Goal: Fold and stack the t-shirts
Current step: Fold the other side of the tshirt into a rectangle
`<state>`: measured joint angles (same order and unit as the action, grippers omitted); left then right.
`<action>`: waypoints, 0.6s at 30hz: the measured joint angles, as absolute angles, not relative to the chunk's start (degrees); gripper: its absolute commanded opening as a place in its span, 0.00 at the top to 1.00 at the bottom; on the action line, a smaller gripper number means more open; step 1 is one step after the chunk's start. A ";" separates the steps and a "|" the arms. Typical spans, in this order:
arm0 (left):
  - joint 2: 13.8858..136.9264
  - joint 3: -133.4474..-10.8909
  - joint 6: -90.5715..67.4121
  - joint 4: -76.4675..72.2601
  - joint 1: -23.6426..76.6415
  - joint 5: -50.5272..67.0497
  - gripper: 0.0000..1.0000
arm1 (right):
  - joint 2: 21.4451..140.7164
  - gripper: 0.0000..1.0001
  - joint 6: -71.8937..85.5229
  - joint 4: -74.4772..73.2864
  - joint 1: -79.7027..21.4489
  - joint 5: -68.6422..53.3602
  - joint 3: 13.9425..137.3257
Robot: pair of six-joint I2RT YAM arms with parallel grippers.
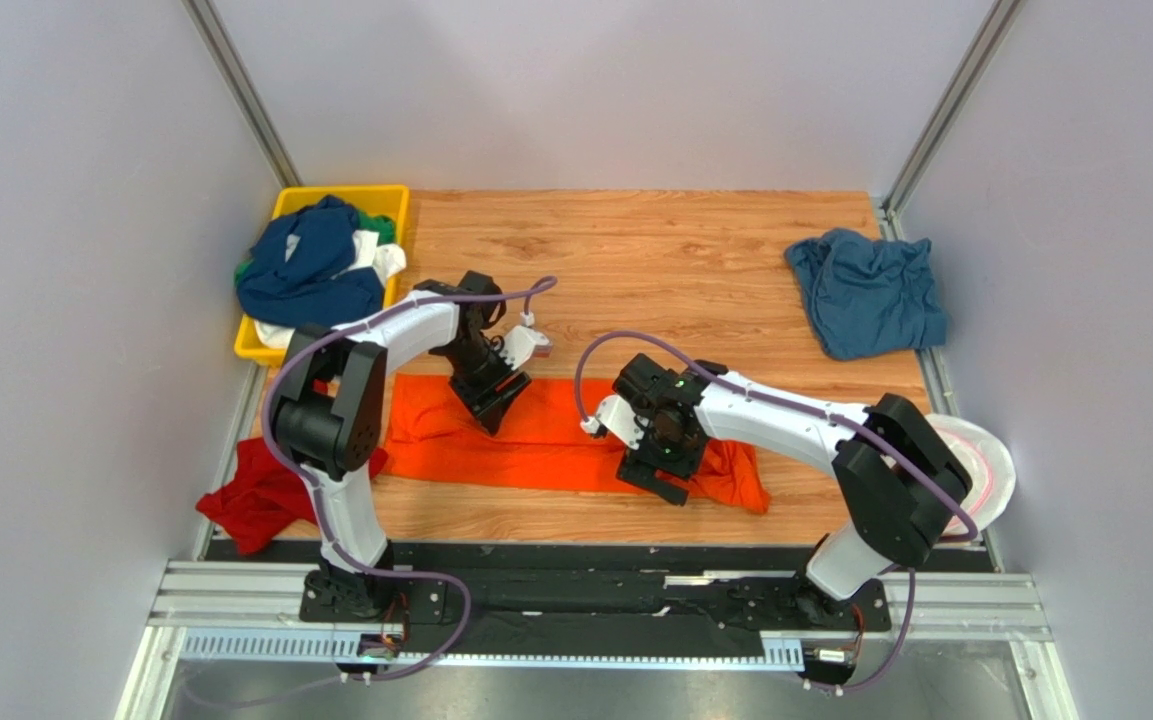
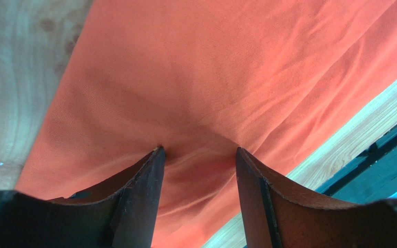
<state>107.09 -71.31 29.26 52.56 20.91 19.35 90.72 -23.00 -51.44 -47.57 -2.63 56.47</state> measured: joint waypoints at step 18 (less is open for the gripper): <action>99.50 -63.94 28.40 50.09 22.06 14.13 0.38 | 90.72 0.20 -23.00 -50.89 -47.57 -2.42 55.22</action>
